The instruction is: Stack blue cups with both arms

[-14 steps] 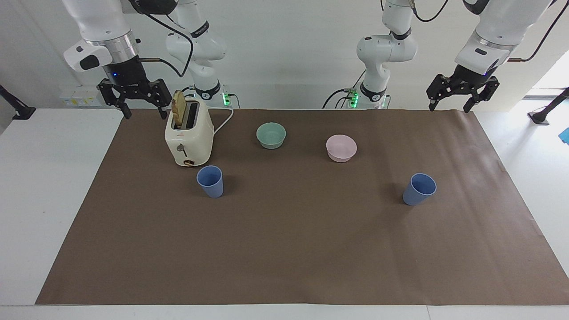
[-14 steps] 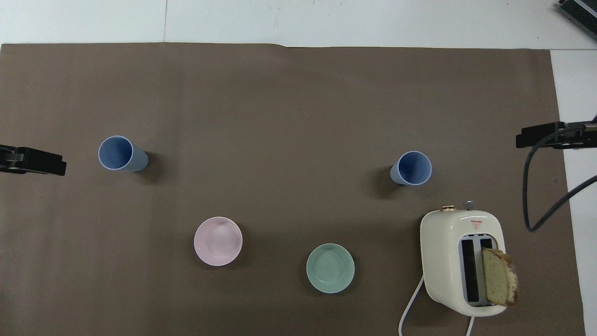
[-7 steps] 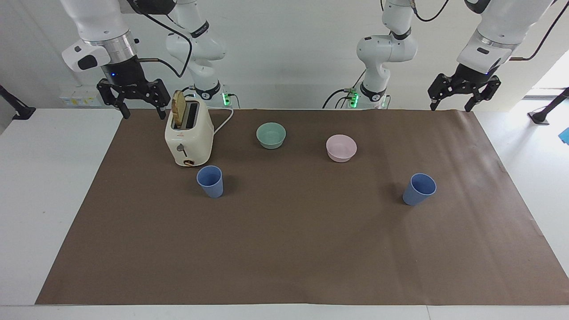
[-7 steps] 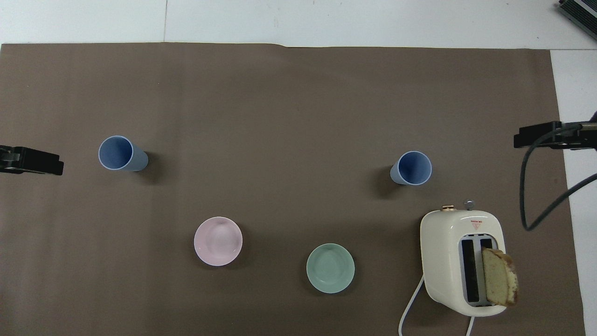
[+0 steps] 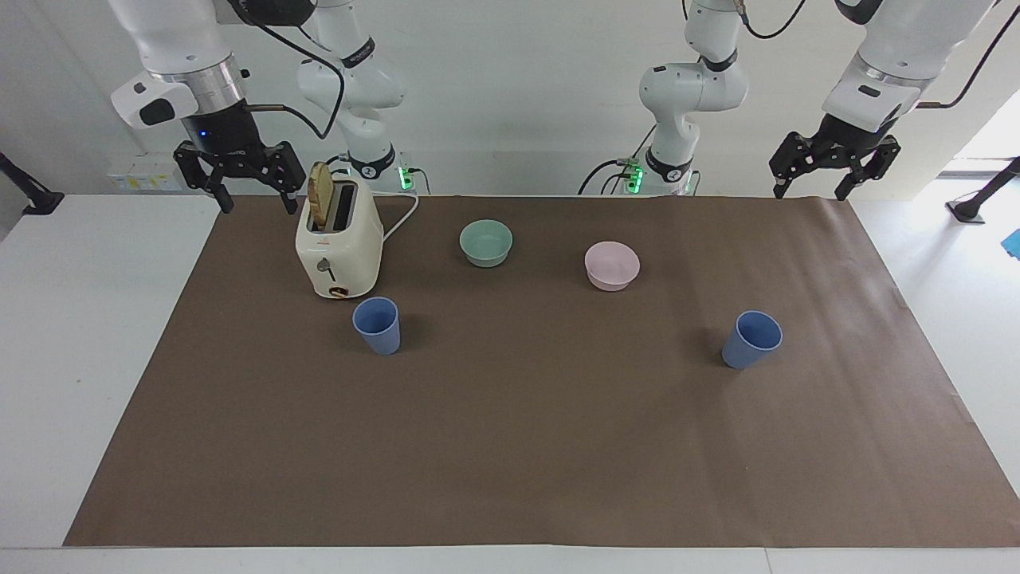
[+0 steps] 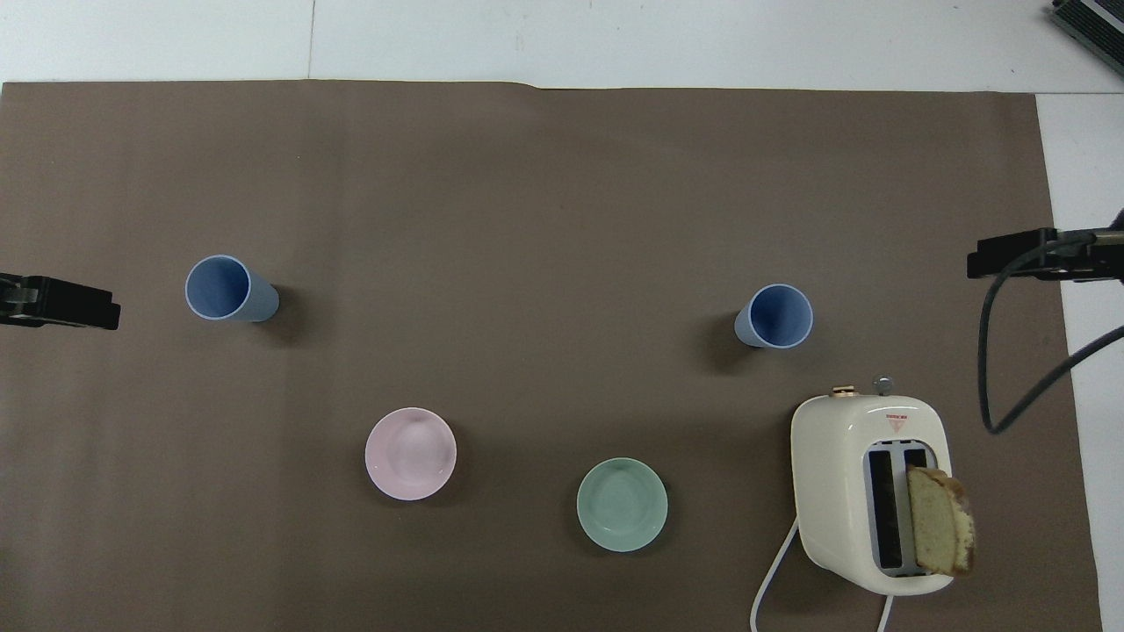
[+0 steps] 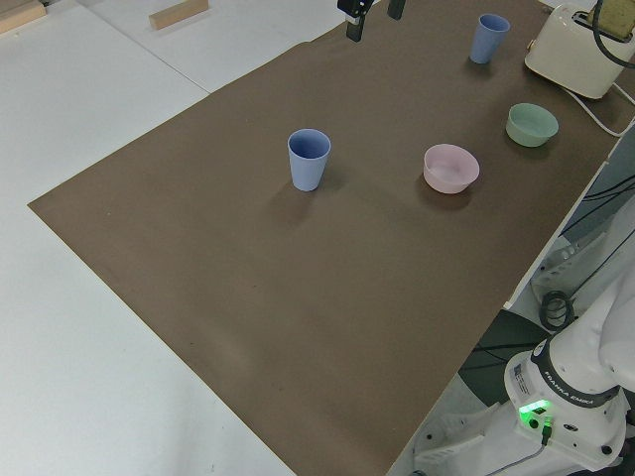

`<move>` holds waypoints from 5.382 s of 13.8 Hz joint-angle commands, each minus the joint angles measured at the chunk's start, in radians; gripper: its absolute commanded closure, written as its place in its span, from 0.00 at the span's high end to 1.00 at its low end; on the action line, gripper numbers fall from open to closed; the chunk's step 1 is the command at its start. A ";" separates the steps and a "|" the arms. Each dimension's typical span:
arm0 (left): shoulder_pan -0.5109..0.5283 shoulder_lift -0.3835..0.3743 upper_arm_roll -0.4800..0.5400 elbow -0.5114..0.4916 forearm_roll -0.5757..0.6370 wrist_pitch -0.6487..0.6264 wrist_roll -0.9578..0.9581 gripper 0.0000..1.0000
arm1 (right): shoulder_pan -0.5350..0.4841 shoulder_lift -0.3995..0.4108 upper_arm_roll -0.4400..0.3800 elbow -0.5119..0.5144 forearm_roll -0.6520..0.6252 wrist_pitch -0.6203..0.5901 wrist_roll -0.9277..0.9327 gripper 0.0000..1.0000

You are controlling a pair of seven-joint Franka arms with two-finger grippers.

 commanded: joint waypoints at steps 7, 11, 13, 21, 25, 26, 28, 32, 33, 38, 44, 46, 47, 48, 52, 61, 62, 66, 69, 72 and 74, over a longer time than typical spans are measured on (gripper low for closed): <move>0.005 -0.015 0.003 -0.004 -0.010 -0.014 -0.003 1.00 | -0.009 -0.010 0.006 -0.004 -0.004 -0.012 0.019 1.00; 0.007 -0.015 0.003 -0.004 -0.010 -0.015 -0.003 1.00 | -0.009 -0.010 0.006 -0.004 -0.004 -0.012 0.019 1.00; 0.005 -0.015 0.001 -0.006 -0.010 -0.014 -0.003 1.00 | -0.009 -0.010 0.006 -0.004 -0.004 -0.012 0.019 1.00; 0.005 -0.015 0.001 -0.004 -0.010 -0.015 -0.005 1.00 | -0.009 -0.010 0.006 -0.004 -0.004 -0.012 0.019 1.00; 0.007 -0.015 0.003 -0.004 -0.010 -0.015 -0.005 1.00 | -0.009 -0.010 0.006 -0.004 -0.004 -0.012 0.019 1.00; 0.007 -0.015 0.003 -0.004 -0.010 -0.015 -0.005 1.00 | -0.009 -0.010 0.006 -0.004 -0.004 -0.012 0.019 1.00; 0.005 -0.015 0.001 -0.006 -0.010 -0.015 -0.003 1.00 | -0.009 -0.010 0.006 -0.004 -0.004 -0.012 0.019 1.00; 0.007 -0.015 0.003 -0.006 -0.010 -0.015 -0.005 1.00 | -0.009 -0.010 0.006 -0.004 -0.004 -0.012 0.019 1.00; 0.007 -0.015 0.001 -0.006 -0.010 -0.015 -0.005 1.00 | -0.009 -0.010 0.006 -0.004 -0.004 -0.012 0.019 1.00; 0.007 -0.015 0.003 -0.004 -0.010 -0.015 -0.005 1.00 | -0.009 -0.010 0.006 -0.004 -0.004 -0.012 0.019 1.00; 0.005 -0.015 0.003 -0.006 -0.010 -0.015 -0.005 1.00 | -0.009 -0.010 0.006 -0.004 -0.004 -0.012 0.019 1.00; 0.005 -0.015 0.001 -0.006 -0.010 -0.015 -0.003 1.00 | -0.009 -0.010 0.006 -0.004 -0.004 -0.012 0.019 1.00; 0.005 -0.015 0.001 -0.004 -0.010 -0.015 -0.005 1.00 | -0.009 -0.010 0.006 -0.004 -0.004 -0.012 0.019 1.00; 0.005 -0.015 0.001 -0.004 -0.010 -0.015 -0.005 1.00 | -0.009 -0.010 0.006 -0.004 -0.004 -0.012 0.019 1.00; 0.007 -0.015 0.003 -0.004 -0.010 -0.019 -0.005 1.00 | -0.009 -0.010 0.006 -0.004 -0.004 -0.012 0.019 1.00; 0.003 -0.021 0.000 -0.041 -0.013 0.006 0.041 1.00 | -0.009 -0.010 0.006 -0.004 -0.004 -0.012 0.019 1.00; 0.007 -0.018 0.001 -0.062 -0.013 0.032 0.081 1.00 | -0.009 -0.010 0.006 -0.004 -0.004 -0.012 0.019 1.00; 0.037 -0.006 0.003 -0.203 -0.015 0.216 0.145 1.00 | -0.009 -0.010 0.006 -0.004 -0.004 -0.012 0.019 1.00; 0.088 0.037 0.003 -0.256 -0.030 0.331 0.227 1.00 | -0.009 -0.010 0.006 -0.004 -0.004 -0.012 0.019 1.00; 0.091 0.134 0.003 -0.263 -0.035 0.446 0.230 1.00 | -0.009 -0.010 0.006 -0.004 -0.004 -0.012 0.019 1.00; 0.094 0.186 0.003 -0.274 -0.052 0.501 0.230 1.00 | -0.009 -0.010 0.006 -0.004 -0.004 -0.012 0.019 1.00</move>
